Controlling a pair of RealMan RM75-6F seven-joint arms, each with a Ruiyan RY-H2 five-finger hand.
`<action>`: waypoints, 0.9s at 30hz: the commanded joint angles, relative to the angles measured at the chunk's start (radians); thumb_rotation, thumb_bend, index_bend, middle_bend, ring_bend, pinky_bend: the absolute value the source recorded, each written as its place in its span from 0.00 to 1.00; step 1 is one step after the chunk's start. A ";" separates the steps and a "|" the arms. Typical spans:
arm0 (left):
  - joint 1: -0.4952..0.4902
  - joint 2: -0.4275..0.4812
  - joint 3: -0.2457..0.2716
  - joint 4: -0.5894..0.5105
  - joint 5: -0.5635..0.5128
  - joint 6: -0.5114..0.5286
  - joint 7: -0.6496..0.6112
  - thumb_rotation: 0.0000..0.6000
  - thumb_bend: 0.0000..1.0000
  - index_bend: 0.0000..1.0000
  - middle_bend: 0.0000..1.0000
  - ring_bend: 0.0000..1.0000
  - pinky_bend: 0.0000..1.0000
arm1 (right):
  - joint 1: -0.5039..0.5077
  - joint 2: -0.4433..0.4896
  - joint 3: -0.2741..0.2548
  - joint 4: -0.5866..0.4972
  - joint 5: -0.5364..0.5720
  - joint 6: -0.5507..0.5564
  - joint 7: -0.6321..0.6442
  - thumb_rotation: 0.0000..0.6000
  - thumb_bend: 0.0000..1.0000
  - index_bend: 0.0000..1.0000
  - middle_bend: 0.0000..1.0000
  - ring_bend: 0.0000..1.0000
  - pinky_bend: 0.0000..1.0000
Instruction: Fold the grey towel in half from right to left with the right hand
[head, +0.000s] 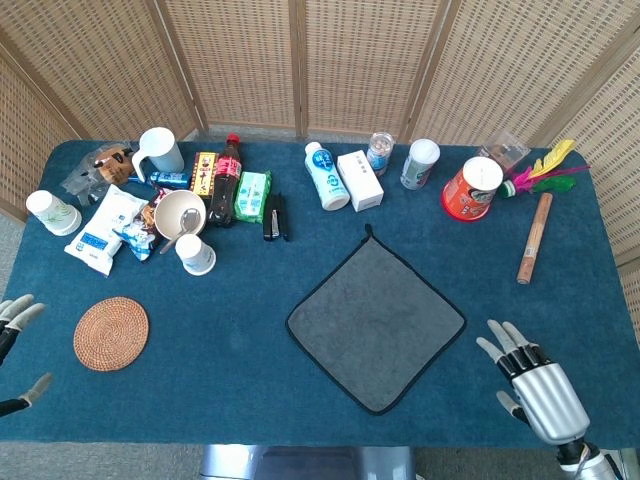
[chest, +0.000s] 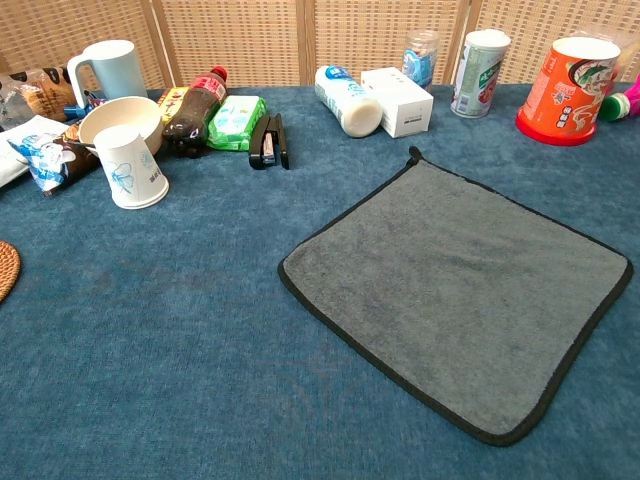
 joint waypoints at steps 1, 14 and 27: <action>-0.001 0.021 0.012 -0.017 0.012 -0.009 -0.021 1.00 0.34 0.08 0.00 0.00 0.09 | 0.019 -0.012 0.006 -0.007 -0.007 -0.025 -0.038 1.00 0.14 0.14 0.00 0.04 0.26; -0.007 0.057 0.011 -0.013 0.026 0.002 -0.086 1.00 0.32 0.06 0.00 0.00 0.05 | 0.103 -0.091 0.023 -0.024 -0.004 -0.162 -0.162 1.00 0.11 0.08 0.00 0.00 0.16; -0.008 0.071 0.016 -0.004 0.039 0.009 -0.131 1.00 0.32 0.06 0.00 0.00 0.05 | 0.175 -0.187 0.034 0.043 0.023 -0.259 -0.215 1.00 0.11 0.08 0.00 0.00 0.18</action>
